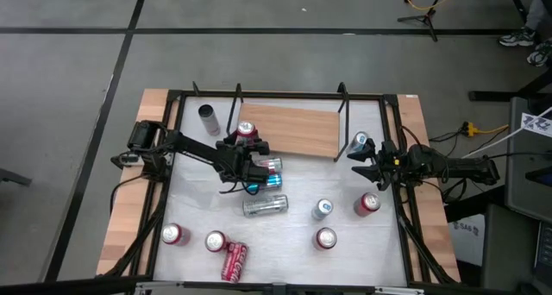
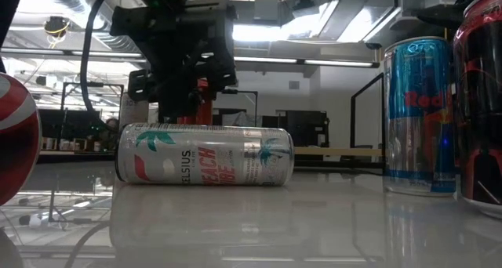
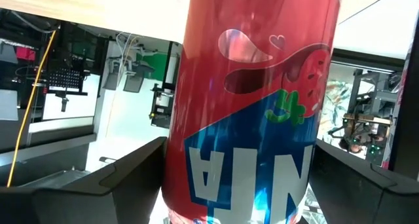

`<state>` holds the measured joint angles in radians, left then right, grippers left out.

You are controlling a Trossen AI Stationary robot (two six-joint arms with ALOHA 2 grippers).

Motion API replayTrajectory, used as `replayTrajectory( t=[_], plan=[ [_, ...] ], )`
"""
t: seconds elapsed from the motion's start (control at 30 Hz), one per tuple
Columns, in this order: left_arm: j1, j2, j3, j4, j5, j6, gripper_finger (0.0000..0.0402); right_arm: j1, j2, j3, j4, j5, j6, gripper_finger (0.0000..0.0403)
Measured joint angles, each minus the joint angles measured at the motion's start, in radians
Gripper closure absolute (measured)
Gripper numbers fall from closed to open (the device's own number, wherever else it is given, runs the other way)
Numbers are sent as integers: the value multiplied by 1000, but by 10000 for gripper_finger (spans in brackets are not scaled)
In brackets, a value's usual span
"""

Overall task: Place canned beverage on shelf
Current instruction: Put the top red soda can on the shelf

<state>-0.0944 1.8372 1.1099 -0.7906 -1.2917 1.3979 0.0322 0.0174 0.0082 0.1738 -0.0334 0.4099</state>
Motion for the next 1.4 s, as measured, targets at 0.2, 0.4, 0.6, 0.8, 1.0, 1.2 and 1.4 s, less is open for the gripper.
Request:
replayTrajectory(
  t=[0.2, 0.4, 0.6, 0.8, 1.0, 1.2, 1.4],
  plan=[
    [0, 0, 0, 0, 1, -1, 75, 0, 0, 0, 0, 0, 0, 164],
    [0, 0, 0, 0, 1, -2, 75, 0, 0, 0, 0, 0, 0, 164],
    [0, 0, -1, -1, -5, -87, 75, 0, 0, 0, 0, 0, 0, 164],
    [0, 1, -1, 0, -10, -111, 75, 0, 0, 0, -1, 0, 0, 164],
    [0, 1, -1, 1, -7, -109, 75, 0, 0, 0, -4, 0, 0, 164],
    [0, 1, -1, 2, -7, -109, 75, 0, 0, 0, -20, 0, 0, 164],
    [3, 2, -2, 39, -24, -124, 75, 0, 0, 0, -20, 0, 0, 164]
  ],
)
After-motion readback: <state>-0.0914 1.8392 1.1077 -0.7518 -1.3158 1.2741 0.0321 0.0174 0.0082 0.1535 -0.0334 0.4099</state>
